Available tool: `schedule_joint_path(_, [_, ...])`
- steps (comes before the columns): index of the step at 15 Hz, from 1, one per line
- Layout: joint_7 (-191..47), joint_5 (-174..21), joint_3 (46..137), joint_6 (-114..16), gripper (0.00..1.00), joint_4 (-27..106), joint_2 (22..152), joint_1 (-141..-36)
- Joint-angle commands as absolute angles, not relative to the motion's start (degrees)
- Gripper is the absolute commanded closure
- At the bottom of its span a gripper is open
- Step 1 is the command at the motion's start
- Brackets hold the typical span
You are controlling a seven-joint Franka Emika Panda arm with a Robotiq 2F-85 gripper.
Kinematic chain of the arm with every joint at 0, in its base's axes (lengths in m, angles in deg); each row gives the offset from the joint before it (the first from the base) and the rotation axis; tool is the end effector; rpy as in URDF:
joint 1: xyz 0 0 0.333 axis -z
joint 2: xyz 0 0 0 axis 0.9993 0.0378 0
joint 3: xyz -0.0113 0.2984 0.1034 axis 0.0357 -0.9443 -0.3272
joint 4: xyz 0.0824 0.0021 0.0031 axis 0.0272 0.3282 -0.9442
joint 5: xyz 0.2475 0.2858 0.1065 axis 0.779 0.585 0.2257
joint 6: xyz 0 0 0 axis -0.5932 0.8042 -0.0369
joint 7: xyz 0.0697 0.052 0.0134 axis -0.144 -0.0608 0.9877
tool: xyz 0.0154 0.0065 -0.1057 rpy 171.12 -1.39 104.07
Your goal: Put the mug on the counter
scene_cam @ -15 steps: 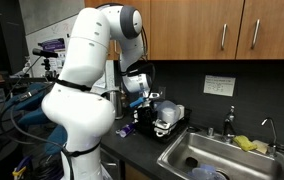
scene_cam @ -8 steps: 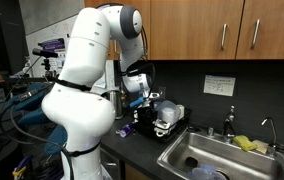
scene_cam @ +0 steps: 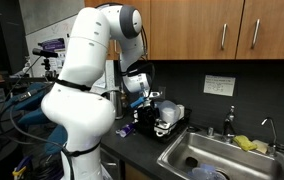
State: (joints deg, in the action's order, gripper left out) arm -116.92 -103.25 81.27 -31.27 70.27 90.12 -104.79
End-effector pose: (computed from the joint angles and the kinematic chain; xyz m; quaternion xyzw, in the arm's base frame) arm 0.4865 0.1818 0.2185 0.9593 -0.0533 -0.0644 0.2697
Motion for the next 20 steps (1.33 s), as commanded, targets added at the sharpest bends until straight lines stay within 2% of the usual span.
schedule_joint_path(1, [-120.7,-106.2,82.1,-30.5,0.04,71.6,87.9,-106.2])
schedule_joint_path(3, [-122.3,-107.5,82.0,-30.3,0.0,71.2,88.5,-106.2])
schedule_joint_path(20, [-132.0,-116.3,83.1,-23.7,0.0,66.7,93.8,-105.9])
